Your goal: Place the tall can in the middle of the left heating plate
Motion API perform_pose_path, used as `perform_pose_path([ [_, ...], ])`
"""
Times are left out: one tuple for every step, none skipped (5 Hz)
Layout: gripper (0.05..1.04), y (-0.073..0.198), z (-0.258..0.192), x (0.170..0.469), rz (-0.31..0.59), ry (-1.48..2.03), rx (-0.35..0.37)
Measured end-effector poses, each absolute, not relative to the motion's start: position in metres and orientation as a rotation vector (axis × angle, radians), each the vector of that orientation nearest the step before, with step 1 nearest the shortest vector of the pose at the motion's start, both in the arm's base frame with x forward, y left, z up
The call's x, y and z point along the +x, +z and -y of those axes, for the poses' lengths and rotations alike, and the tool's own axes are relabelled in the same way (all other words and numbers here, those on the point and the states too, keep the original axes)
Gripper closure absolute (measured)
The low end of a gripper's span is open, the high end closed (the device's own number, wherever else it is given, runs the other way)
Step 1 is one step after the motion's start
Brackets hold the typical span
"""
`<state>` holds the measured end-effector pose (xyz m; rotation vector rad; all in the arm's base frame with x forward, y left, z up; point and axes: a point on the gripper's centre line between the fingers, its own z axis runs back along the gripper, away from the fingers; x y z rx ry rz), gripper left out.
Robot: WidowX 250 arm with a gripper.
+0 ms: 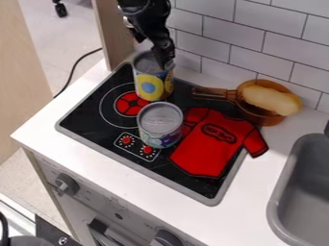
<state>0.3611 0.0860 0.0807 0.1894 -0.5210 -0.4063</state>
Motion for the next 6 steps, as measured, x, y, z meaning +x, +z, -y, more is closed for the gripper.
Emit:
perform_pose_path([
  [0.083,0.075,-0.084,0.372,0.541,-0.522,0.158],
  [0.083,0.076,-0.079,0.38,0.535,-0.549,0.102],
  [0.083,0.073,-0.071,0.382,0.519,-0.596,0.043],
  [0.083,0.067,-0.067,0.379,0.492,-0.63,0.019],
  [0.083,0.059,-0.06,0.384,0.492,-0.635,0.031],
  [0.083,0.051,-0.056,0.389,0.487,-0.644,0.029],
])
